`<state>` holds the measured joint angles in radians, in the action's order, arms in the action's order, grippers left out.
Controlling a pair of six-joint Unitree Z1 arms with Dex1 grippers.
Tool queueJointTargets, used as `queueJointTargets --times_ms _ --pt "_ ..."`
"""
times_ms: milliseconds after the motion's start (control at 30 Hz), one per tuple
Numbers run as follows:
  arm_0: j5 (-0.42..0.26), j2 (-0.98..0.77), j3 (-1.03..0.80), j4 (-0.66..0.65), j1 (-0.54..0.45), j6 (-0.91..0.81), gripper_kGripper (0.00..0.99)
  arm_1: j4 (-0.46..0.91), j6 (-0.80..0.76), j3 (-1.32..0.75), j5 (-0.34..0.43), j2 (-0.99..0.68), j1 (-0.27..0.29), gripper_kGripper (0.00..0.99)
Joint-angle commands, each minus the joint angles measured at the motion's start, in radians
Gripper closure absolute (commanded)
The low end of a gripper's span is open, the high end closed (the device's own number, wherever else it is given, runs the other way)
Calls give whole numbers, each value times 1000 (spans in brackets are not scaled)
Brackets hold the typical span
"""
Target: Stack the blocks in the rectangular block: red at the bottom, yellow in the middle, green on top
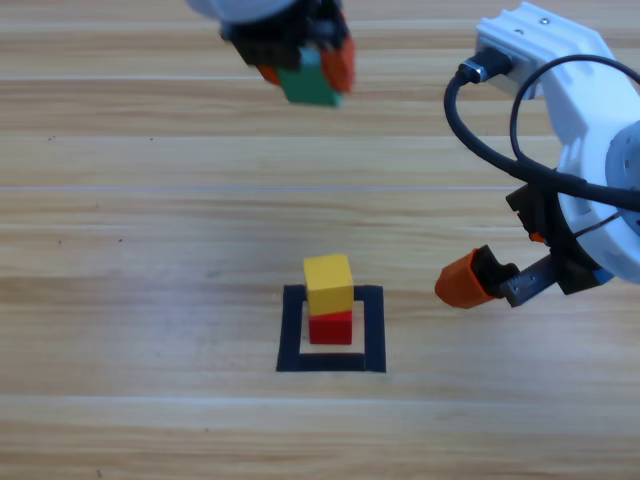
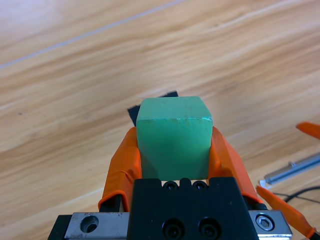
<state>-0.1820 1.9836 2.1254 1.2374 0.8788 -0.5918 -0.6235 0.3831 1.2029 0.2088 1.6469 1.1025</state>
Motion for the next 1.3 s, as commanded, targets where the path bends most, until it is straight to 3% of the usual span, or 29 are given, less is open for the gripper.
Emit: queueJointTargets --times_ms 33,367,1300 --pt "13 83 -16 36 74 -92 956 10 -3 -31 11 -61 -3 1" --pt "7 201 -22 116 78 -364 949 7 -27 -57 -43 -96 -3 1" --pt "22 331 -1 134 85 -388 936 5 -35 -69 -68 -104 -3 1"
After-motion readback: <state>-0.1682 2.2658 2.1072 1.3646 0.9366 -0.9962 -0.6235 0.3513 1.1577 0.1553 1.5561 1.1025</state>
